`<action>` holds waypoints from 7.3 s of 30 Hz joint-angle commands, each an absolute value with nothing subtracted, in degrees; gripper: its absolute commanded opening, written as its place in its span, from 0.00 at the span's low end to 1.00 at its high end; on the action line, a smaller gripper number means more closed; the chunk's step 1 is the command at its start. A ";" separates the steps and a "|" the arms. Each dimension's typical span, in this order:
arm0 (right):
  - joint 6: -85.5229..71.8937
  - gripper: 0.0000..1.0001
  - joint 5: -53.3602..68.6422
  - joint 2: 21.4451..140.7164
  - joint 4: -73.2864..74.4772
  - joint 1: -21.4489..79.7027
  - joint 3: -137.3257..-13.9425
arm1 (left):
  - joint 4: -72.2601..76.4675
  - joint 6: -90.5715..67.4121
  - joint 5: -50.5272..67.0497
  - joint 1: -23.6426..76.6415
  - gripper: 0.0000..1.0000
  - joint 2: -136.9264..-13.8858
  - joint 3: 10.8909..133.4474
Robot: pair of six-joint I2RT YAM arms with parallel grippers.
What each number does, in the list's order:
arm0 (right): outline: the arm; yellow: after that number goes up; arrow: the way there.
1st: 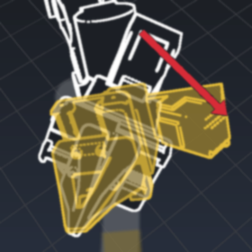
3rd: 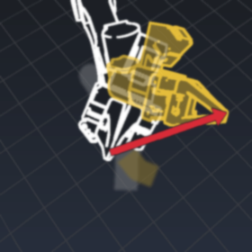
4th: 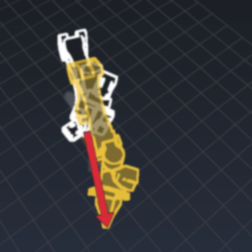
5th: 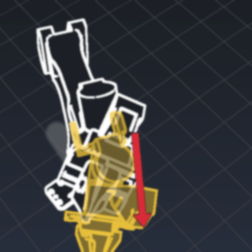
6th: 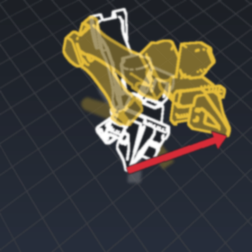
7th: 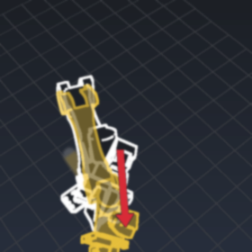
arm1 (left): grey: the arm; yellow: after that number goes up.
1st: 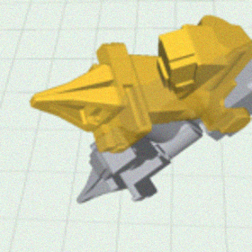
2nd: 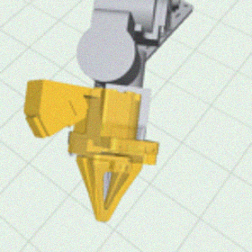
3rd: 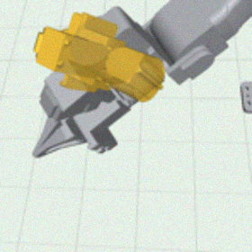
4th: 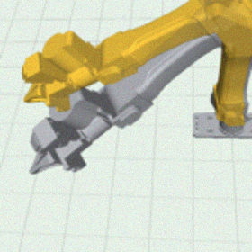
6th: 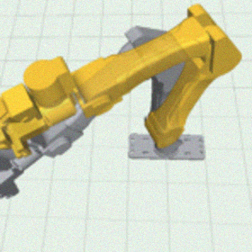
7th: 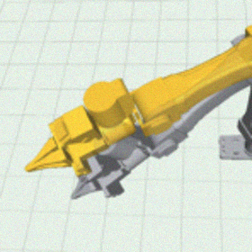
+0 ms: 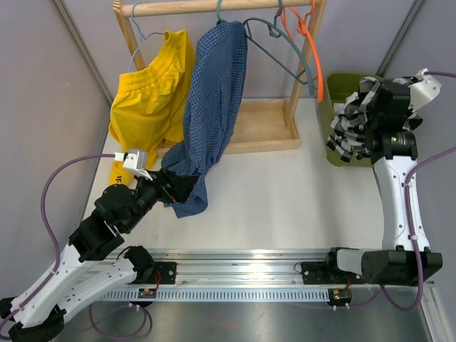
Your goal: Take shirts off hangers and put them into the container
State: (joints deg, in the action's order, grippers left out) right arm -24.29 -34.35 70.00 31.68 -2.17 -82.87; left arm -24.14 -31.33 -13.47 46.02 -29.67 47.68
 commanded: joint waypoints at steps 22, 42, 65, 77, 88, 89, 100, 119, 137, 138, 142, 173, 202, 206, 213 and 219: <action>-25.13 0.00 -22.33 116.42 28.55 -11.43 -114.69 | -24.61 -30.76 -14.59 45.88 0.99 -25.93 49.75; -29.18 0.33 -8.36 139.86 44.48 -14.85 -129.46 | -27.25 -31.11 -15.03 45.88 0.99 -23.03 49.75; -22.32 0.99 -11.27 62.25 14.59 -9.41 -82.72 | -24.35 -28.92 -13.98 45.88 0.99 -16.88 47.38; -22.67 1.00 36.20 49.14 17.85 2.71 -79.90 | -22.86 -28.92 -12.57 45.97 0.99 -17.14 46.85; -18.38 0.99 42.36 58.96 16.78 27.84 -80.41 | -19.42 -28.92 -9.84 45.88 0.99 -20.83 47.81; -17.50 0.99 41.67 61.85 17.48 29.95 -81.20 | -19.51 -28.92 -9.67 45.88 0.99 -20.92 47.90; -21.35 0.99 36.31 80.84 14.58 35.86 -98.77 | -21.44 -28.83 -10.63 45.88 0.99 -18.20 48.34; -16.62 0.99 -30.04 109.60 25.33 50.62 -133.59 | -22.85 -30.06 -11.60 45.88 0.99 -14.24 45.44; -12.04 0.83 -41.39 119.62 24.96 52.47 -144.76 | -24.17 -31.38 -12.04 45.88 0.99 -10.99 44.03; -11.95 0.76 -41.48 119.45 24.96 52.47 -144.32 | -24.34 -31.29 -12.13 45.88 0.99 -10.81 44.12; -11.34 0.52 -42.71 115.94 22.95 52.47 -139.23 | -24.87 -31.38 -12.39 45.88 0.99 -10.28 44.03; 3.43 0.00 -27.61 103.03 9.86 42.98 -129.67 | -25.22 -30.85 -13.36 45.97 0.99 -10.64 44.74; -26.71 0.00 15.03 47.55 18.90 43.15 -58.11 | 2.17 -28.56 -2.48 45.88 0.99 -32.33 47.55; -28.74 0.00 16.08 46.06 17.40 43.15 -55.02 | 10.79 -31.81 1.30 45.88 0.99 -38.65 46.76; -28.92 0.00 17.84 45.70 17.05 43.15 -55.11 | 16.08 -35.68 2.64 45.88 0.99 -45.96 46.14; -28.92 0.00 18.81 45.35 16.52 43.15 -54.67 | 18.46 -33.93 1.15 45.88 0.99 -48.78 45.27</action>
State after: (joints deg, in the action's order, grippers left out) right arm -27.70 16.08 46.50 21.91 43.11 -53.43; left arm 11.92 -34.59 1.41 46.02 -48.73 45.34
